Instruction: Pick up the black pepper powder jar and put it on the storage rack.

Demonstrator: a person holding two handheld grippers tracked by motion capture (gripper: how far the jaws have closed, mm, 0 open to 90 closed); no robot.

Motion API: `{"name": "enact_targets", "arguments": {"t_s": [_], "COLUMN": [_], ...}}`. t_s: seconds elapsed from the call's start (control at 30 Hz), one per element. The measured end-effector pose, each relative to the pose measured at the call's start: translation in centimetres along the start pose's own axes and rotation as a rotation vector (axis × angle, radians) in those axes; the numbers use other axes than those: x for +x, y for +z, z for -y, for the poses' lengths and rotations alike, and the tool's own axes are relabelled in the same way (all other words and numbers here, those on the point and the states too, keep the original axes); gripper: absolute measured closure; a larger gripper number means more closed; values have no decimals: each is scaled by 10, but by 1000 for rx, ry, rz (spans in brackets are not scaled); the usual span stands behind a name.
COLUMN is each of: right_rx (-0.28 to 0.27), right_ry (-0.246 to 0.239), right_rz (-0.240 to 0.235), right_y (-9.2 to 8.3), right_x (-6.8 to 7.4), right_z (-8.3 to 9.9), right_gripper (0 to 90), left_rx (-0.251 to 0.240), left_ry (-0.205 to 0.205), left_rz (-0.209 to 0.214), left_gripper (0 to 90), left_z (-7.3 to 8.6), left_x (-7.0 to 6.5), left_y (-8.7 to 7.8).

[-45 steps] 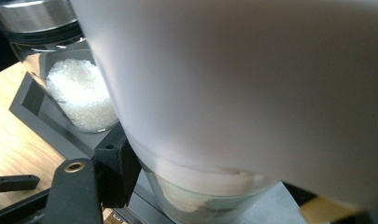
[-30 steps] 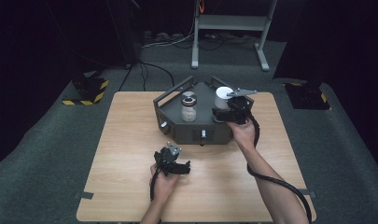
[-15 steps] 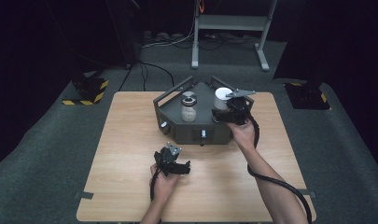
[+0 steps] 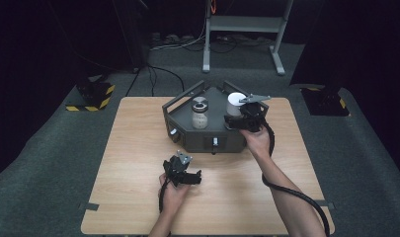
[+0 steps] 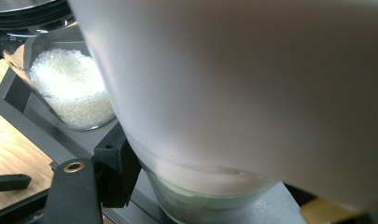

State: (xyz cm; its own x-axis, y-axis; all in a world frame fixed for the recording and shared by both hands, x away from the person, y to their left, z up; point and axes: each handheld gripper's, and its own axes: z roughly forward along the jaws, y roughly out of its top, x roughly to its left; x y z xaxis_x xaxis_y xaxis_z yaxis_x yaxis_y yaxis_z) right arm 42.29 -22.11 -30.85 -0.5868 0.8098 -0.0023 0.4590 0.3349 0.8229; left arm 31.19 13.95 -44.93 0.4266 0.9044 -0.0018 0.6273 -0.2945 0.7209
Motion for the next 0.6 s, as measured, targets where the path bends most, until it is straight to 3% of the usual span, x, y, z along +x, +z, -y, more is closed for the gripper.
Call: {"name": "enact_targets", "arguments": {"t_s": [0.37, 0.6], "right_rx": [0, -16], "right_ry": [-4, 0], "right_rz": [7, 2], "right_y": [0, -3], "right_x": [2, 2], "right_z": [0, 0], "right_gripper": [294, 139], "left_rx": [-1, -1], "left_ry": [-1, -1], "left_rz": [-1, -1], "left_gripper": [25, 26], "left_z": [0, 0], "left_x": [0, 0], "left_y": [0, 0]}}
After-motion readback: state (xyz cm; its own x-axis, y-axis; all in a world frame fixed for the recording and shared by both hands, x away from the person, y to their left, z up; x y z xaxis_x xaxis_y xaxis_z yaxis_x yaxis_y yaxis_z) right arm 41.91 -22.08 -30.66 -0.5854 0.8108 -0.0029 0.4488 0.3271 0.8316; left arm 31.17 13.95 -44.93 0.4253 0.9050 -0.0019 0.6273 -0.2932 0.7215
